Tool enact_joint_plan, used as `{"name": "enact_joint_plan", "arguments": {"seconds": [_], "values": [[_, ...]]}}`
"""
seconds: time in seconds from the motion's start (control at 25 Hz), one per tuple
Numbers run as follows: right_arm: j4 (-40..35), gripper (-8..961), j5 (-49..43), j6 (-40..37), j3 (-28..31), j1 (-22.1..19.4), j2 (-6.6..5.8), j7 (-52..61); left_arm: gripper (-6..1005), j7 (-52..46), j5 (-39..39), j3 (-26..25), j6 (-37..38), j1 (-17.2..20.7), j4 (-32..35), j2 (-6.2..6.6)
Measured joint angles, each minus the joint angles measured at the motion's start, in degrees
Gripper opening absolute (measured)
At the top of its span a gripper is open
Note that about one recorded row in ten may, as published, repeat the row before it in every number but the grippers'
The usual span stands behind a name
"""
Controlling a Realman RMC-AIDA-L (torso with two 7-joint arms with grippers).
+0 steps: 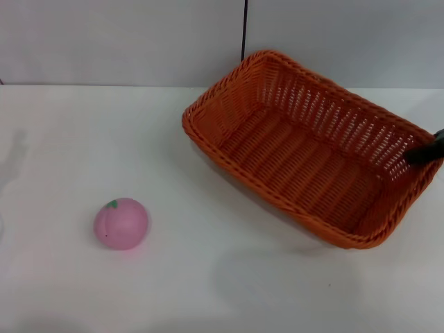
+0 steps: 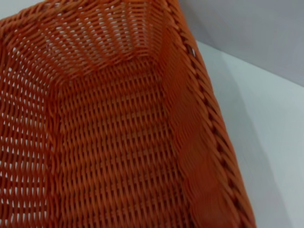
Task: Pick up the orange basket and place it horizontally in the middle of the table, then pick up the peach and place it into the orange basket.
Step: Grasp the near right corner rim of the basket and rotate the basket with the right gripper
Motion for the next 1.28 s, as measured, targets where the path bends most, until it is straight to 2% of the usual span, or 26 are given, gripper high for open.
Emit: {"name": "enact_joint_plan", "arguments": {"seconds": [0.08, 0.28, 0.92, 1.28], "values": [[0.22, 378, -0.01, 0.02, 0.00, 0.00, 0.08, -0.14, 831, 0.00, 0.00, 0.04, -0.02, 0.04, 0.00, 0.00], [0.35, 211, 0.03, 0.38, 0.00, -0.08, 0.26, -0.17, 831, -0.01, 0.00, 0.05, -0.19, 0.31, 0.09, 0.03], [-0.10, 196, 2.28, 0.35, 0.89, -1.37, 0.60, -0.45, 830, -0.74, 0.00, 0.23, -0.32, 0.82, -0.12, 0.01], [-2.61, 183, 13.07, -2.16, 1.63, -4.44, -1.14, -2.79, 830, -0.78, 0.00, 0.23, -0.20, 0.80, -0.18, 0.00]]}}
